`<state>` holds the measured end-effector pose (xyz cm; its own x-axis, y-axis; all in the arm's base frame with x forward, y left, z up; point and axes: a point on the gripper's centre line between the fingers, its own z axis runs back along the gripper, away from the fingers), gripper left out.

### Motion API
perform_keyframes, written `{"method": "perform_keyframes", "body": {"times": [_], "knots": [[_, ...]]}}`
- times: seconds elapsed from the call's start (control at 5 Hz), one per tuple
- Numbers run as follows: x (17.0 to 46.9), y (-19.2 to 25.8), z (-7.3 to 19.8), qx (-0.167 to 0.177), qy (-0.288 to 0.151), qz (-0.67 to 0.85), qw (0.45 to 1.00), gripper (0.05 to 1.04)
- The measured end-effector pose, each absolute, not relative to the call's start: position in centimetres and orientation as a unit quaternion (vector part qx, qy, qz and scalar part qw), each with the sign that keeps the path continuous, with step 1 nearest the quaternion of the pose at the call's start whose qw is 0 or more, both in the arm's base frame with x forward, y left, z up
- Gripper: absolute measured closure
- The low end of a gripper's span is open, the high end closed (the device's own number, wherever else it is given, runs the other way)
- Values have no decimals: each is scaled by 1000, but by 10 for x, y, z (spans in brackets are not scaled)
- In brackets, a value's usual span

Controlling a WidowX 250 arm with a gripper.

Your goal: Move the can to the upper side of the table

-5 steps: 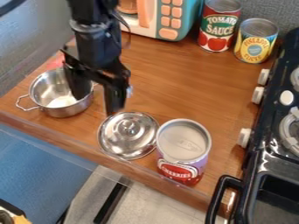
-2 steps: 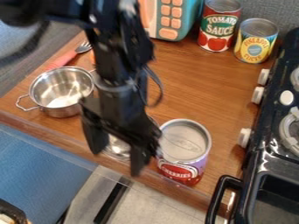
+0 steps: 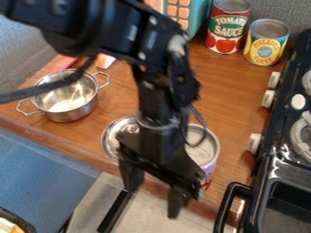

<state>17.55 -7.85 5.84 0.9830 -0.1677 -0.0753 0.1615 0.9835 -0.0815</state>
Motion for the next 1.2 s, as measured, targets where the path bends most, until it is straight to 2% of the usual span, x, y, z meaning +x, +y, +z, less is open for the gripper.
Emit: {"method": "perform_keyframes", "body": {"times": [0.2,0.6,1.2], "knots": [[190,-90,55,-42,39,-73,996,83],[257,-81,63,-46,-2,-6,999,83],[340,-69,53,-45,-24,41,998,83]]}}
